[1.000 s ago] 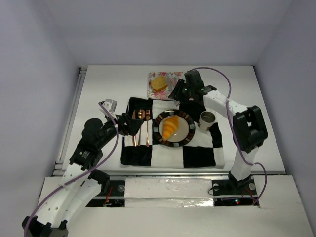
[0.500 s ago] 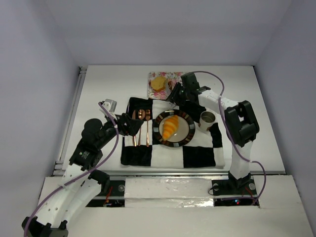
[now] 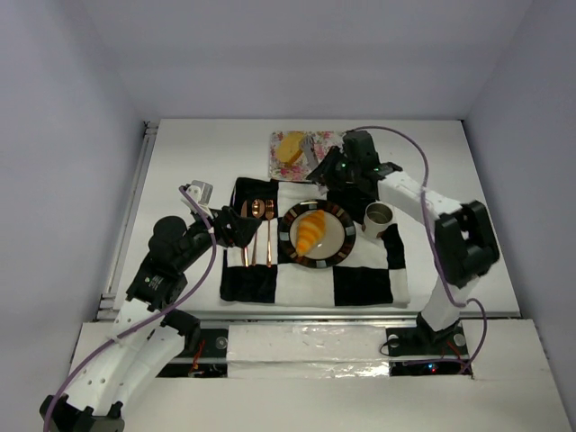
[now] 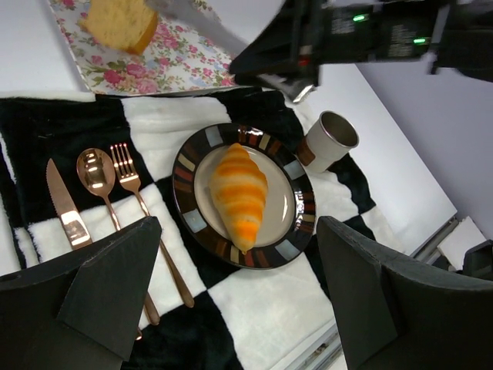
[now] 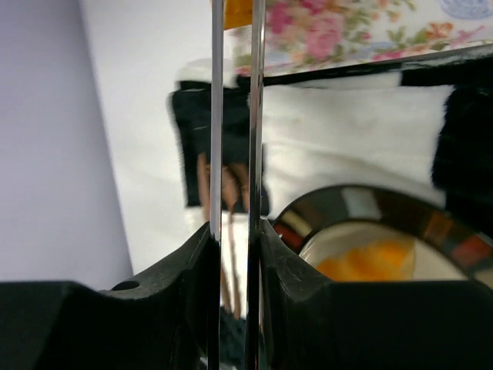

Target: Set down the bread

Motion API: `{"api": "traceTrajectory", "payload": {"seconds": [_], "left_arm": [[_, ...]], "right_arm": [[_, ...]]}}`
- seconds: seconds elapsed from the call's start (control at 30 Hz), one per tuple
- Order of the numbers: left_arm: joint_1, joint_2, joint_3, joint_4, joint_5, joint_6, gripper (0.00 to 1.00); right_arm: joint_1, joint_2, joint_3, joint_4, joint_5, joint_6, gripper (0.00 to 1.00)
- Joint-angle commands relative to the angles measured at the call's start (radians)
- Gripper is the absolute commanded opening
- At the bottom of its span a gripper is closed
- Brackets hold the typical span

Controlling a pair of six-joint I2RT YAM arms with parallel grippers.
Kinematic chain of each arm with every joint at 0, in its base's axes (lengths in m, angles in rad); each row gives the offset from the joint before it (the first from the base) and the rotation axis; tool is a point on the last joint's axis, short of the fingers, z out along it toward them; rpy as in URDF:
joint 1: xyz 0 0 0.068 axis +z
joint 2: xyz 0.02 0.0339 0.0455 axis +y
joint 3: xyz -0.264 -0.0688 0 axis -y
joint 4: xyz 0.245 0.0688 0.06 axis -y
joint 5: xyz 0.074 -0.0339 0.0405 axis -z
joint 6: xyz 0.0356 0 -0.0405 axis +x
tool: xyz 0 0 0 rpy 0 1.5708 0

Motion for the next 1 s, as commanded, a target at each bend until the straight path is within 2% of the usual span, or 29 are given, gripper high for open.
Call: {"api": "traceTrajectory", "payload": {"seconds": [0.0,0.1,0.3,0.47,0.53,0.7,0.97], "left_arm": [[0.003,-0.017,0.008,0.047,-0.007,0.011,0.80],[0.003,-0.020,0.006,0.046,-0.015,0.011,0.80],[0.003,-0.016,0.008,0.044,-0.018,0.011,0.80],[0.003,-0.016,0.006,0.043,-0.032,0.010,0.80],[0.003,-0.014,0.006,0.043,-0.036,0.011,0.80],[0.003,-0.011,0.005,0.038,-0.042,0.010,0.80],[0.003,0.003,0.005,0.044,-0.036,0.010,0.79]], "right_arm": [[-0.007,-0.222,-0.052,0.047,-0.033,-0.041,0.18],[-0.007,-0.345,-0.183,0.007,-0.065,-0.065,0.18],[0.015,-0.736,-0.443,-0.163,-0.139,-0.082,0.18],[0.015,-1.063,-0.558,-0.485,-0.144,-0.108,0.18],[0.015,-1.126,-0.577,-0.593,-0.148,-0.107,0.18],[0.015,-1.293,-0.629,-0.736,-0.179,-0.084,0.19],[0.015,-1.306,-0.742,-0.720,-0.201,-0.078,0.19]]}}
